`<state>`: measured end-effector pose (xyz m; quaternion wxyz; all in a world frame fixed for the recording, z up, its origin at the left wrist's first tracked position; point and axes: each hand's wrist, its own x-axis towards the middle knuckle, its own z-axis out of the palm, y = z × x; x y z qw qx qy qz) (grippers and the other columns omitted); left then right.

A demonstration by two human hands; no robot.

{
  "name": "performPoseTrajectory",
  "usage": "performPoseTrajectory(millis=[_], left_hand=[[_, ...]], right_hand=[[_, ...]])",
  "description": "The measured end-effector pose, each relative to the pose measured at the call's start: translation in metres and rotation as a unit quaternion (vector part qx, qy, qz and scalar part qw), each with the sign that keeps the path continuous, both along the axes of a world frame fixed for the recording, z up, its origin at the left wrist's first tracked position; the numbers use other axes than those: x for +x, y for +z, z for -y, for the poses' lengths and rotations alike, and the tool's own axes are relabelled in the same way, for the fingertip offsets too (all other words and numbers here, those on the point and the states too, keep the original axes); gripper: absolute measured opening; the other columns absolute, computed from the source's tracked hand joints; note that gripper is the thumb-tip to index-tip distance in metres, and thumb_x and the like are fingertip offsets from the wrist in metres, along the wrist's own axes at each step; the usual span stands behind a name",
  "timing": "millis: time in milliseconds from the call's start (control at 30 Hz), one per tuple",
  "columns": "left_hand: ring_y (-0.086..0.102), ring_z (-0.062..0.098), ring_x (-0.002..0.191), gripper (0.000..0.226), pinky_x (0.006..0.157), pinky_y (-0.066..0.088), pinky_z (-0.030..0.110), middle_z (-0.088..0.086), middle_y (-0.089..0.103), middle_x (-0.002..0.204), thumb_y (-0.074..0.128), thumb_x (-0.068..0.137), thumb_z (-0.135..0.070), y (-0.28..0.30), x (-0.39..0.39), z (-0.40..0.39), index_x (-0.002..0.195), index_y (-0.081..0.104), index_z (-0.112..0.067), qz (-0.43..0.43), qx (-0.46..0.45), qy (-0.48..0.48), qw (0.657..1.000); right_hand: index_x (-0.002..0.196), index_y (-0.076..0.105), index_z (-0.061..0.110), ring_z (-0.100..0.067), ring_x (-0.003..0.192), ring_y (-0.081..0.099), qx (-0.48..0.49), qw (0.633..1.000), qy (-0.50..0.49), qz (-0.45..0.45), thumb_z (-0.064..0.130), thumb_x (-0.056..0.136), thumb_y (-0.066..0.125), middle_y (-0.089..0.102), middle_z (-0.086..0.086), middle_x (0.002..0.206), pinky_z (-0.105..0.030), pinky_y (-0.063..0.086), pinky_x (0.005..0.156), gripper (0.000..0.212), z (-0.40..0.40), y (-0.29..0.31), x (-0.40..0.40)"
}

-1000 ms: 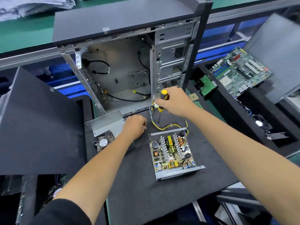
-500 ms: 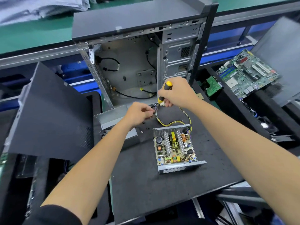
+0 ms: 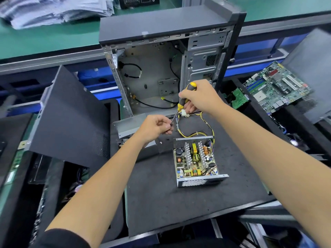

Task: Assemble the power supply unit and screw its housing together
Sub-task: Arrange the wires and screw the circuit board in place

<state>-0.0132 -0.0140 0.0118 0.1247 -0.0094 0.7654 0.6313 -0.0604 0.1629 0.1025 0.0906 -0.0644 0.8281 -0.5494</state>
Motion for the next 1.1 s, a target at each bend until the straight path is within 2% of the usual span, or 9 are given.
performPoseTrajectory(millis=[100,200,300,367,500,600,667,900,1100], left_hand=[[0.065,0.01,0.062,0.016,0.067,0.056,0.021,0.015,0.065,0.081,0.051,0.091,0.013,-0.001,0.003,0.001,0.1,0.06,0.003,-0.008,-0.003,-0.02,1.0],[0.066,0.008,0.063,0.017,0.071,0.058,0.025,0.008,0.067,0.075,0.055,0.09,0.009,-0.002,0.007,-0.002,0.096,0.064,-0.003,-0.036,-0.07,-0.069,0.994],[0.066,0.003,0.06,0.015,0.065,0.055,0.017,0.009,0.067,0.074,0.056,0.09,0.008,-0.004,0.009,-0.008,0.093,0.065,-0.004,-0.041,-0.107,-0.096,0.989],[0.065,0.007,0.061,0.013,0.065,0.055,0.018,0.012,0.068,0.076,0.057,0.09,0.007,-0.006,0.01,-0.01,0.088,0.065,-0.002,-0.052,-0.136,-0.104,0.984],[0.065,0.021,0.081,0.006,0.074,0.053,0.031,0.01,0.071,0.09,0.064,0.088,-0.006,-0.009,0.008,-0.007,0.084,0.067,-0.009,-0.105,-0.271,-0.121,0.949],[0.061,0.021,0.089,0.001,0.077,0.045,0.028,0.004,0.069,0.094,0.067,0.087,-0.011,-0.013,0.008,-0.007,0.086,0.068,-0.01,-0.127,-0.334,-0.15,0.922],[0.059,0.021,0.091,0.004,0.078,0.043,0.027,0.003,0.067,0.096,0.068,0.086,-0.012,-0.017,0.01,-0.007,0.088,0.069,-0.009,-0.138,-0.361,-0.167,0.907],[0.057,0.026,0.1,0.013,0.087,0.045,0.041,0.004,0.067,0.101,0.067,0.087,-0.023,-0.029,0.019,-0.012,0.09,0.071,-0.012,-0.161,-0.425,-0.18,0.872],[0.055,0.026,0.104,0.016,0.087,0.042,0.038,0.003,0.067,0.108,0.063,0.09,-0.028,-0.036,0.022,-0.012,0.095,0.07,-0.015,-0.179,-0.457,-0.176,0.853]], right_hand=[[0.075,0.061,-0.01,-0.022,0.047,0.064,0.006,1.0,0.006,0.008,0.01,0.082,0.06,0.069,-0.011,0.059,-0.025,0.052,0.043,0.021,-0.001,0.001,0.001],[0.069,0.062,-0.005,-0.022,0.046,0.065,0.05,0.998,0.039,0.016,0.01,0.083,0.06,0.069,-0.011,0.057,-0.022,0.05,0.04,0.021,0.0,0.002,0.003],[0.07,0.059,-0.006,-0.025,0.049,0.068,0.078,0.994,0.073,0.012,0.009,0.083,0.06,0.07,-0.013,0.061,-0.023,0.05,0.04,0.019,0.001,0.001,0.004],[0.071,0.057,-0.004,-0.025,0.048,0.067,0.08,0.992,0.092,0.011,0.008,0.083,0.06,0.069,-0.011,0.059,-0.024,0.052,0.04,0.017,0.002,-0.001,0.005],[0.077,0.058,-0.006,-0.027,0.05,0.068,0.087,0.99,0.105,0.02,0.007,0.083,0.061,0.071,-0.017,0.066,-0.028,0.054,0.044,0.015,0.002,-0.002,0.005],[0.077,0.057,-0.006,-0.029,0.053,0.068,0.107,0.984,0.14,0.033,0.005,0.082,0.062,0.071,-0.017,0.068,-0.028,0.055,0.046,0.012,0.004,-0.004,0.009],[0.079,0.059,-0.007,-0.03,0.055,0.069,0.137,0.975,0.173,0.03,0.005,0.082,0.062,0.071,-0.015,0.068,-0.031,0.057,0.049,0.012,0.006,-0.005,0.012],[0.08,0.058,-0.005,-0.026,0.053,0.069,0.198,0.954,0.224,0.0,0.005,0.082,0.061,0.072,-0.009,0.065,-0.034,0.059,0.053,0.011,0.013,-0.015,0.02],[0.08,0.057,-0.001,-0.023,0.052,0.068,0.214,0.951,0.221,-0.012,0.008,0.083,0.061,0.072,-0.008,0.066,-0.033,0.058,0.053,0.011,0.011,-0.024,0.023]])
